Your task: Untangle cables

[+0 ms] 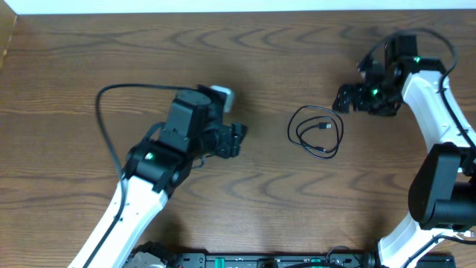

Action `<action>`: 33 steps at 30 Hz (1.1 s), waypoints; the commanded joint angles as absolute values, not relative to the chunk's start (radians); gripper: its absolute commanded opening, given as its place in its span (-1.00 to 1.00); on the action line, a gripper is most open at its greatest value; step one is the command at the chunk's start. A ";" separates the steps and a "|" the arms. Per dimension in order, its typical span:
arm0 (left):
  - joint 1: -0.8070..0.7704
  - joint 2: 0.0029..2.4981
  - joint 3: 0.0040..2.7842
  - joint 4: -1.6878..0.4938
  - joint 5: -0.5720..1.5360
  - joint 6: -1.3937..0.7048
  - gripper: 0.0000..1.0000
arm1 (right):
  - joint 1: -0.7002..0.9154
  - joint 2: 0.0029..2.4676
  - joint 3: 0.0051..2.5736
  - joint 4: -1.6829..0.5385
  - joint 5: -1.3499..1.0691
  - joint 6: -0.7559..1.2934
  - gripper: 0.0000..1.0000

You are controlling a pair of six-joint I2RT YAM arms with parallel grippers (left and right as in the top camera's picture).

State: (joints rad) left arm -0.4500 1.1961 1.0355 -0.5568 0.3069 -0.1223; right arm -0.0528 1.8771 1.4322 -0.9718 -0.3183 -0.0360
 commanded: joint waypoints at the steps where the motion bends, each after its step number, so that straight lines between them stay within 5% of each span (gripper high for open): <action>1: -0.451 1.263 1.037 -0.496 0.556 -0.025 0.38 | -0.056 1.853 1.385 -0.968 -0.381 -0.052 0.99; 11: -0.451 1.514 1.037 -0.288 0.804 -0.019 0.40 | -0.052 1.853 1.343 -0.988 -0.331 0.099 0.98; 33: -0.451 1.648 1.037 -0.204 0.667 -0.025 0.40 | 0.085 1.853 1.137 -0.836 -0.327 0.218 0.98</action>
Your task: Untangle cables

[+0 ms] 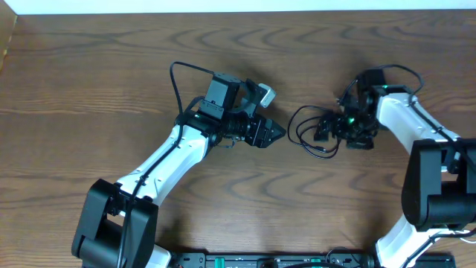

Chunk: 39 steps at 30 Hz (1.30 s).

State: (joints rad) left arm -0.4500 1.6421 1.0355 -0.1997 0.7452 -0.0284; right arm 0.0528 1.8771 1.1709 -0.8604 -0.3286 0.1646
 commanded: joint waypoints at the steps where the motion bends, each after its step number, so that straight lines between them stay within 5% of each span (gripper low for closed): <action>1: -0.450 1.648 1.037 -0.207 0.649 -0.027 0.40 | 0.096 1.853 1.124 -0.821 -0.321 0.233 0.98; 30: -0.448 1.648 1.037 -0.295 0.609 -0.022 0.40 | 0.237 1.853 1.025 -0.669 0.099 0.479 0.91; 32: -0.448 1.648 1.037 -0.297 0.609 -0.022 0.40 | 0.237 1.854 1.025 -0.669 0.099 0.479 0.75; 37: -0.448 1.648 1.037 -0.299 0.609 -0.022 0.40 | 0.237 1.865 1.023 -0.694 0.100 0.479 -0.05; 39: -0.448 1.648 1.037 -0.306 0.609 -0.022 0.40 | 0.237 1.867 1.016 -0.701 0.101 0.492 -0.55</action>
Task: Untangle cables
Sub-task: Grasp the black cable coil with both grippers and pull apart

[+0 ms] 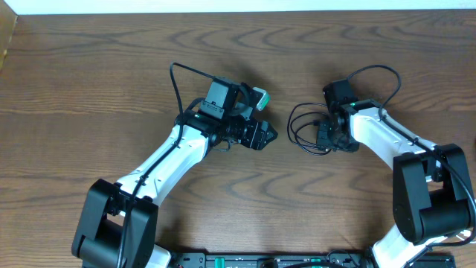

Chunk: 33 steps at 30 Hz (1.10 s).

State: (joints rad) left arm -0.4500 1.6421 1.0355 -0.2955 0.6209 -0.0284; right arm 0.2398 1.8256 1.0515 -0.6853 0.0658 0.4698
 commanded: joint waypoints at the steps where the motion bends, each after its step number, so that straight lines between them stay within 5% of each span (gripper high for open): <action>1: -0.448 1.648 1.037 -0.308 0.609 -0.022 0.40 | 0.237 1.867 1.013 -0.704 0.102 0.503 -0.90; 12: -0.448 1.648 1.037 -0.374 0.609 -0.019 0.40 | 0.236 1.817 1.011 -0.653 -0.014 0.419 -0.98; 25: -0.448 1.648 1.037 -0.281 0.771 -0.091 0.40 | 0.233 1.440 1.015 -0.669 -0.111 0.273 -0.98; 33: -0.448 1.648 1.037 -0.211 0.976 -0.091 0.64 | 0.228 1.333 1.015 -0.683 -0.181 0.273 -0.98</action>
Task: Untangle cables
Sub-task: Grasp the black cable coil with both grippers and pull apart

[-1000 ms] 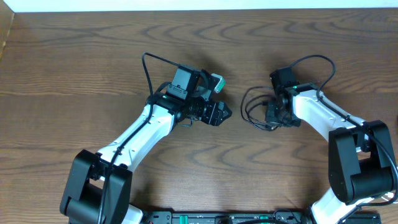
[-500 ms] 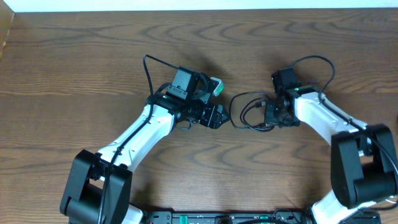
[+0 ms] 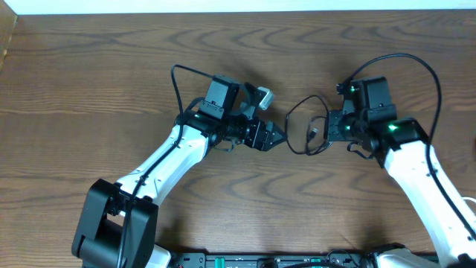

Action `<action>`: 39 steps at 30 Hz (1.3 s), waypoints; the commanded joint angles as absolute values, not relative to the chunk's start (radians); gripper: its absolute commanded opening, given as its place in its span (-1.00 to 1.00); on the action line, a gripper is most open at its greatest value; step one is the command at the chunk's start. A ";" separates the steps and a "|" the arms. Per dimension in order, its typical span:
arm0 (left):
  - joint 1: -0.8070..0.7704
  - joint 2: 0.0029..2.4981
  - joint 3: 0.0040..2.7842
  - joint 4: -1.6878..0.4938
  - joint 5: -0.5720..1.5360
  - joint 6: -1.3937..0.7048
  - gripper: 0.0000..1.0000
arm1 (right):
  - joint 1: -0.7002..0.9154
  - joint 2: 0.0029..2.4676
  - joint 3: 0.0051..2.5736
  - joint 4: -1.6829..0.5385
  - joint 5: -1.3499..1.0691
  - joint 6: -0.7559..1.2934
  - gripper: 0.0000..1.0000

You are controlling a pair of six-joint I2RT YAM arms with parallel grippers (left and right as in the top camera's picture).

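Note:
A thin black cable [image 3: 292,135] forms a loose loop at the table's middle right, and its small plug [image 3: 313,135] hangs inside the loop. My right gripper [image 3: 329,128] is at the loop's right side and is shut on the cable. The strand looks raised there, arching up past the wrist. My left gripper [image 3: 277,138] points right, just left of the loop. Its fingers look slightly apart with nothing between them, and they do not touch the cable.
The brown wooden table [image 3: 89,67] spreads to all sides. The left arm's own black lead [image 3: 175,74] arcs behind its wrist. The right arm's lead [image 3: 424,67] curves above its wrist. A rack edge [image 3: 245,260] runs along the front.
The right arm has swung round to reach from the lower right, and its gripper now holds the loop's right side, which looks lifted and reshaped. The left gripper has shifted slightly right toward the loop.
At first both grippers were away from the coiled cable, left far left and right up at the far right. Then the left gripper reached close to the coil and the right came down onto its right edge. Now the right gripper holds the cable.

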State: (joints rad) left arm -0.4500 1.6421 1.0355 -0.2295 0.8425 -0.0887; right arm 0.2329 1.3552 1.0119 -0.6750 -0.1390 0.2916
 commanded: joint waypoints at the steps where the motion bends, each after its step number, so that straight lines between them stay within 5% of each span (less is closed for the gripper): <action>1: -0.448 1.648 1.037 -0.199 0.993 -0.091 0.65 | 0.228 1.330 1.015 -0.685 -0.190 0.273 -0.98; 21: -0.448 1.648 1.037 -0.020 0.931 0.172 0.93 | 0.179 1.146 1.016 -0.845 -0.381 0.085 -0.98; 28: -0.450 1.648 1.037 -0.015 1.175 0.341 1.00 | 0.171 1.037 1.016 -0.864 -0.510 0.051 -0.98; 39: -0.450 1.648 1.037 -0.014 1.233 0.403 0.98 | 0.171 1.013 1.017 -0.865 -0.601 0.050 -0.99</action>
